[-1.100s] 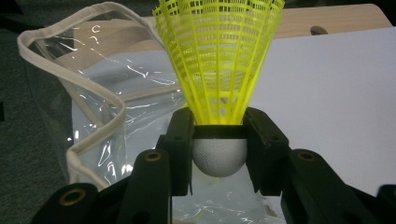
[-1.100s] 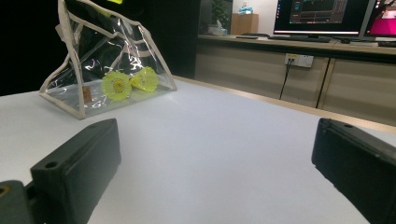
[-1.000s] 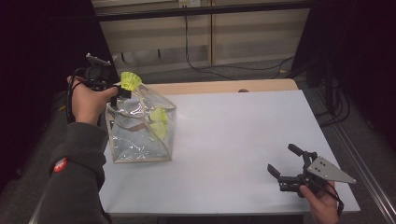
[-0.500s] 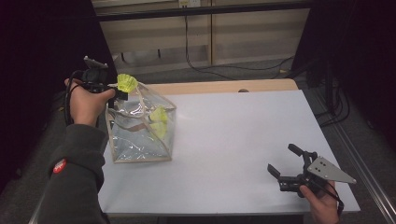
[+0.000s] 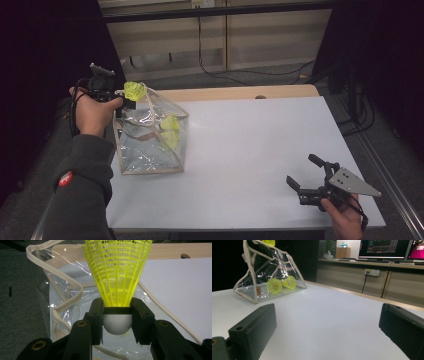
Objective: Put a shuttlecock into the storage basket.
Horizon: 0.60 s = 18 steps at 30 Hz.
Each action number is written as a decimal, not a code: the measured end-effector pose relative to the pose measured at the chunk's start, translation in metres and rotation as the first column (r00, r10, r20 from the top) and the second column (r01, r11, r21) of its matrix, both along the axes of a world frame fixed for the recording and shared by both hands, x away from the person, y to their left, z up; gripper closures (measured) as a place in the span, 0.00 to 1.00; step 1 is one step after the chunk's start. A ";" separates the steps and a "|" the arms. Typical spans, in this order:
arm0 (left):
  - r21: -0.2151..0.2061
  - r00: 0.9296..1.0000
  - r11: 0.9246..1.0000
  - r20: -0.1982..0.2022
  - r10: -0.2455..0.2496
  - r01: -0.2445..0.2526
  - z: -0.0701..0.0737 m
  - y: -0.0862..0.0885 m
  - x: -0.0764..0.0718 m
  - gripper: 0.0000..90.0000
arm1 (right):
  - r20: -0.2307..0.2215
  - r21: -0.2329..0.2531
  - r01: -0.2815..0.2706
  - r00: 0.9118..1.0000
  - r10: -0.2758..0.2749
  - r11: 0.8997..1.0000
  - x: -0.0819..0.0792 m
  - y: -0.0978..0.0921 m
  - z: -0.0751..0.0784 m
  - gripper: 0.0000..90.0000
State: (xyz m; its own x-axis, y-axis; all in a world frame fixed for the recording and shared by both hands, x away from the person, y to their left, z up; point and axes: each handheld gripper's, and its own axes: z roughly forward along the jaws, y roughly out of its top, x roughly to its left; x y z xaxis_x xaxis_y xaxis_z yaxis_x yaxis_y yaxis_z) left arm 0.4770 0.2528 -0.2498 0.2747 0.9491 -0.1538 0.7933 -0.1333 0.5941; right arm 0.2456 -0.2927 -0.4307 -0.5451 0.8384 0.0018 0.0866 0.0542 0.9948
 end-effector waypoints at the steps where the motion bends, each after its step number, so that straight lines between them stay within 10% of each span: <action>1: 0.001 1.000 1.000 -0.001 0.000 0.000 0.000 0.001 0.000 0.72 | 0.001 -0.001 0.000 1.000 0.000 1.000 0.000 0.000 0.000 0.01; 18: 0.011 1.000 1.000 -0.016 0.007 -0.007 -0.010 0.000 0.002 0.72 | 0.002 -0.002 -0.006 1.000 0.006 1.000 0.000 0.001 0.000 0.01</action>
